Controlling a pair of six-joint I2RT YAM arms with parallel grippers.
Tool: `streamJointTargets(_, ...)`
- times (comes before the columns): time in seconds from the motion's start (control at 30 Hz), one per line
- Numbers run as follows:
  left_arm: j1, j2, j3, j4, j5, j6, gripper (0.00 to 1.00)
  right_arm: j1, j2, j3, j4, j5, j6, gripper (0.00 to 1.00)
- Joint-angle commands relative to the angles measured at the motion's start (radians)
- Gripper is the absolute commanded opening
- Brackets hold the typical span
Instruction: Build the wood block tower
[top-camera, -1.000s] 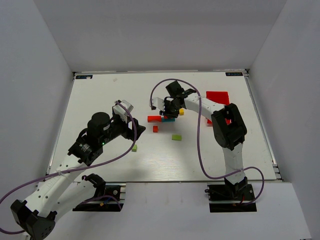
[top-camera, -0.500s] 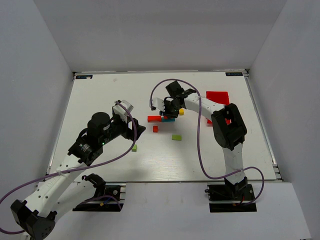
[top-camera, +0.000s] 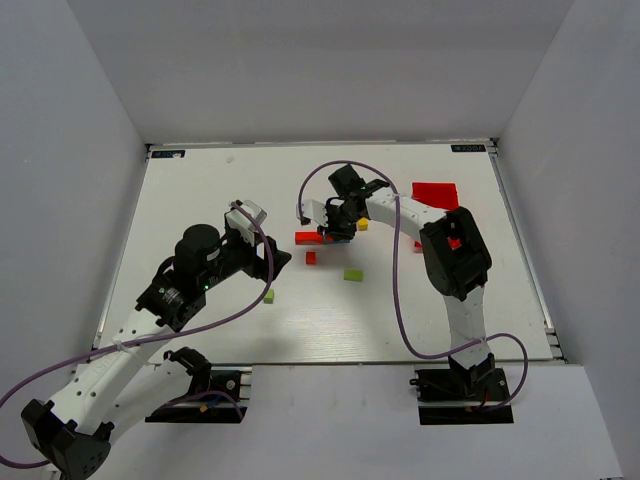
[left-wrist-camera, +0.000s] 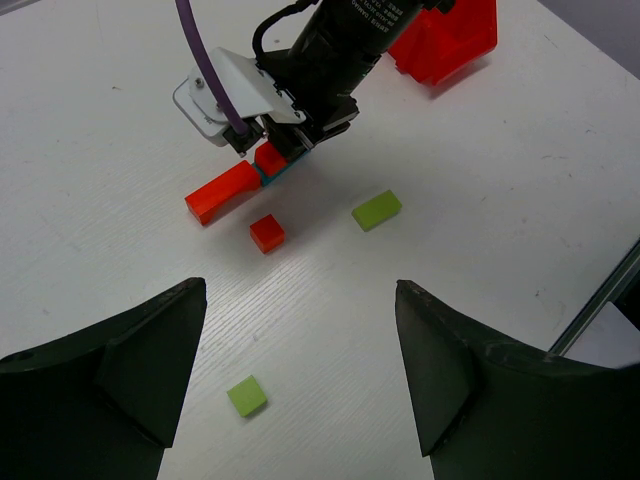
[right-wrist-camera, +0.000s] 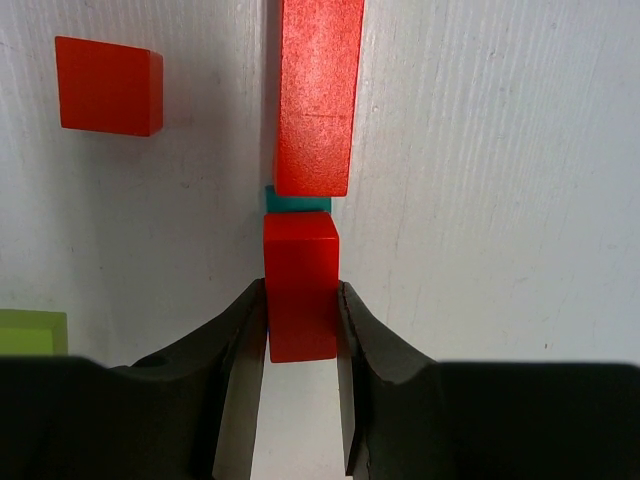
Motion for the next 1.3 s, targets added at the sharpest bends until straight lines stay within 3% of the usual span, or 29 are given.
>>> streamJointTargets(0.0,0.006,-0.013,-0.001,0.014,0.013,0.000,0.86,0.004,0.007,0.014,-0.007,-0.019,-0.018,0.13)
streamJointTargets(0.9,0.006,-0.013,-0.001,0.014,0.013,0.000,0.86,0.004,0.011,0.000,0.002,-0.004,-0.015,0.42)
streamJointTargets(1.27,0.006,-0.013,-0.001,0.014,0.013,0.000,0.86,0.004,0.004,-0.001,0.003,-0.004,-0.014,0.48)
